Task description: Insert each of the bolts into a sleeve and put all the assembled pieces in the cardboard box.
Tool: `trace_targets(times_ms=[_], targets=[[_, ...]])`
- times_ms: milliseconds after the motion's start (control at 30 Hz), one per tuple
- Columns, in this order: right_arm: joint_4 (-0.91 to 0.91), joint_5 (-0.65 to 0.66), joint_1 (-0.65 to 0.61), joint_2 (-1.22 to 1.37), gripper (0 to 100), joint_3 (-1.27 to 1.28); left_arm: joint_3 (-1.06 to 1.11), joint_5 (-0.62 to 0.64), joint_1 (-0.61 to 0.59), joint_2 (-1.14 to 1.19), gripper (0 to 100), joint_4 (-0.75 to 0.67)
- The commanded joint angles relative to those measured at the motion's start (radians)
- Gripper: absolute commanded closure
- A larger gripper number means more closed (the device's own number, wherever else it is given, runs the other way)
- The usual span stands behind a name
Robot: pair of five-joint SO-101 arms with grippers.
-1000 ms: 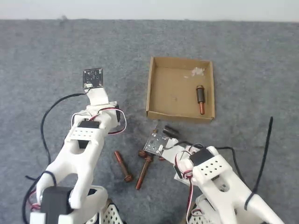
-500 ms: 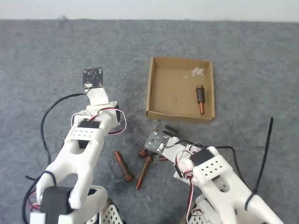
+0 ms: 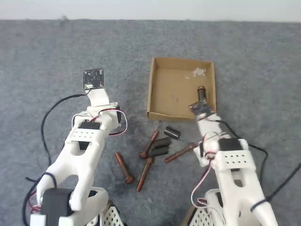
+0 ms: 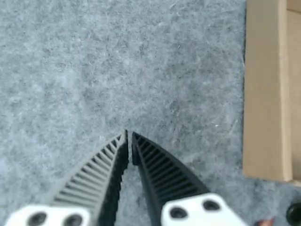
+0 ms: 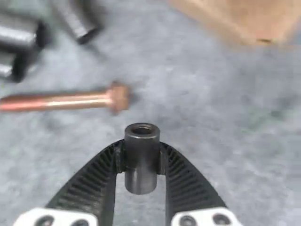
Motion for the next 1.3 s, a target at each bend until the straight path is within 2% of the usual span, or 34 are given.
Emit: trace_targets(times_ms=[0, 200, 267, 367, 500, 633, 800, 967, 1267], targets=[[-0.018, -0.048, 0.074, -0.018, 99.2, -0.061, -0.048, -0.002, 0.003, 0.003, 99, -0.002], [-0.117, -0.173, 0.251, -0.008, 99.2, -0.072, -0.045, -0.003, 0.005, -0.005, 99, 0.005], [-0.15, -0.206, 0.306, -0.007, 99.2, -0.072, -0.053, -0.005, 0.02, -0.008, 99, 0.046], [-0.16, -0.239, 0.348, -0.007, 99.2, -0.072, -0.099, -0.064, 0.032, -0.041, 99, 0.192], [-0.165, -0.245, 0.354, -0.005, 99.2, -0.074, -0.203, -0.318, 0.094, -0.092, 99, 0.407], [-0.17, -0.245, 0.36, -0.005, 99.2, -0.074, -0.341, -0.275, 0.178, -0.044, 99, 0.588], [-0.18, -0.247, 0.404, -0.005, 99.2, -0.077, -0.549, -0.27, 0.255, 0.178, 99, 0.766], [-0.183, -0.247, 0.404, -0.005, 99.2, -0.077, -0.616, -0.302, 0.382, 0.275, 99, 0.836], [-0.18, -0.247, 0.406, -0.005, 99.2, -0.078, -0.493, -0.324, 0.667, 0.034, 98, 0.829]])
